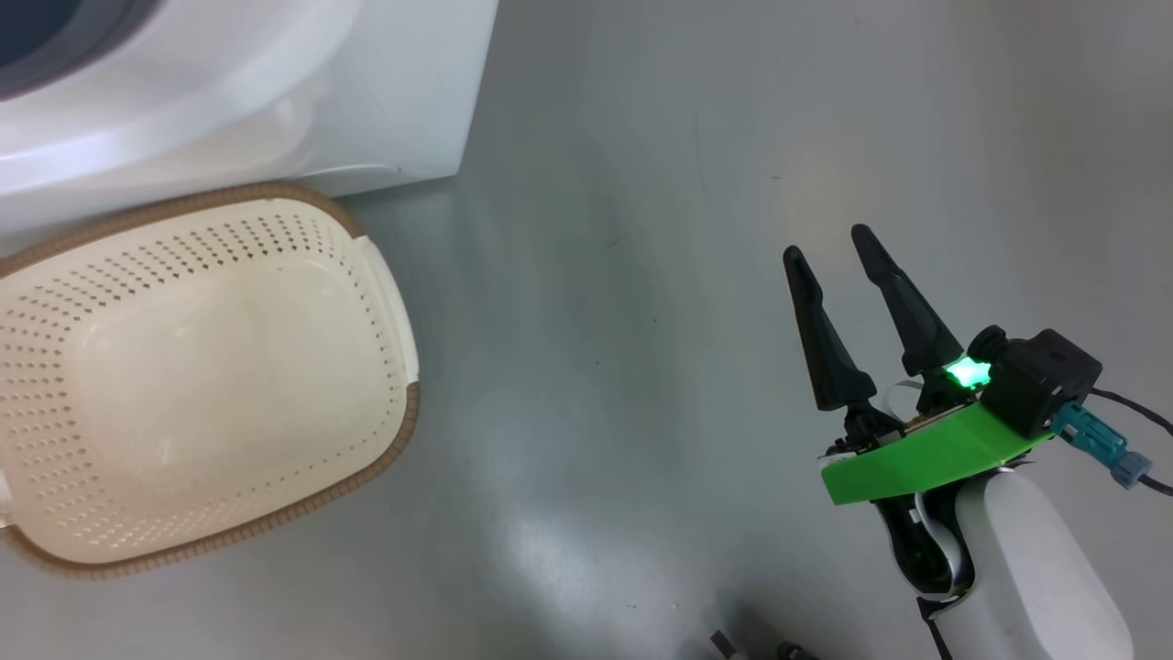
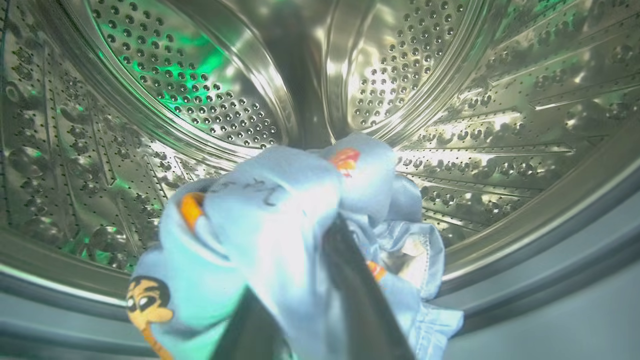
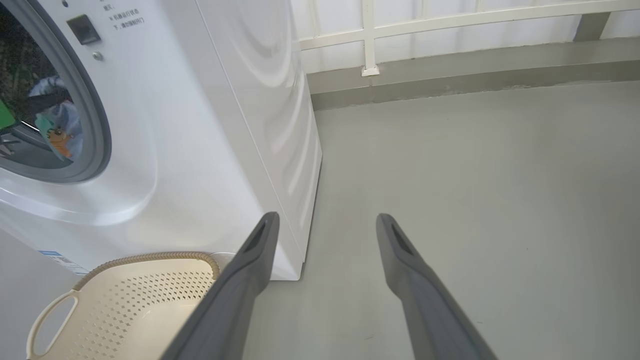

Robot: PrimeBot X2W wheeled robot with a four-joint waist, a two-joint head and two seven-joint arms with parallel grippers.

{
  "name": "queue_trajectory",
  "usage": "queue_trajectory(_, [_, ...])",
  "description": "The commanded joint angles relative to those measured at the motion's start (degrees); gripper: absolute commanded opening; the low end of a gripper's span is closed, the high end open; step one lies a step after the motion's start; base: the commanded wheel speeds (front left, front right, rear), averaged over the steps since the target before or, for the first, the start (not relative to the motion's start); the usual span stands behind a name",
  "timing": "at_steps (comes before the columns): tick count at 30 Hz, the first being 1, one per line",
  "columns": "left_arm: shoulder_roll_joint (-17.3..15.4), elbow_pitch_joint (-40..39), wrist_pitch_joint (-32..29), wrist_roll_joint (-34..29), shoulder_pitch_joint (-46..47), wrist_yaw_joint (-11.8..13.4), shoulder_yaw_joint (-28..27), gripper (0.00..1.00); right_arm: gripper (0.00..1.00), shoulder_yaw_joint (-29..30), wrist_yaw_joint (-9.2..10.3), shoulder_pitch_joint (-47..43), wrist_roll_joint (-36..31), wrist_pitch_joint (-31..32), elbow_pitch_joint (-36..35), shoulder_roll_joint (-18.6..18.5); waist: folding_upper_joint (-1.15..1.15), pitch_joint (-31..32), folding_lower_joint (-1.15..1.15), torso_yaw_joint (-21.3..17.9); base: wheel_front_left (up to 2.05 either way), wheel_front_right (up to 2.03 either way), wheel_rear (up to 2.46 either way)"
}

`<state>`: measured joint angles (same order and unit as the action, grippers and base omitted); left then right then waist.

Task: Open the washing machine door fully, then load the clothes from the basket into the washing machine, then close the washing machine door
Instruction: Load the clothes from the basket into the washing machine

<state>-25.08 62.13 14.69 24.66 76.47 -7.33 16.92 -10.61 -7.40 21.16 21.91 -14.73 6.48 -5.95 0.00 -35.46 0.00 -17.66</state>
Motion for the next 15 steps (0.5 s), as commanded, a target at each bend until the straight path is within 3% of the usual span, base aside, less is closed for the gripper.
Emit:
queue_trajectory(1, [-2.23,0.39,0.30,-0.20,2.14,-0.09,0.20,1.00,1.00,-0.83,-0.09,-0.87,0.49,-0.27,-1.15,-0.12,0.00,0.16,0.00,0.35,0.00,0.00,0.00])
queue_trajectory(15, [-0.59,3.64,-4.53,8.05,3.37,-0.14,7.94,1.00,1.00,0.08,-0.09,-0.83,0.33,-0.27,-1.17,-0.29,0.00,1.41,0.00,3.13,0.00,0.00,0.00])
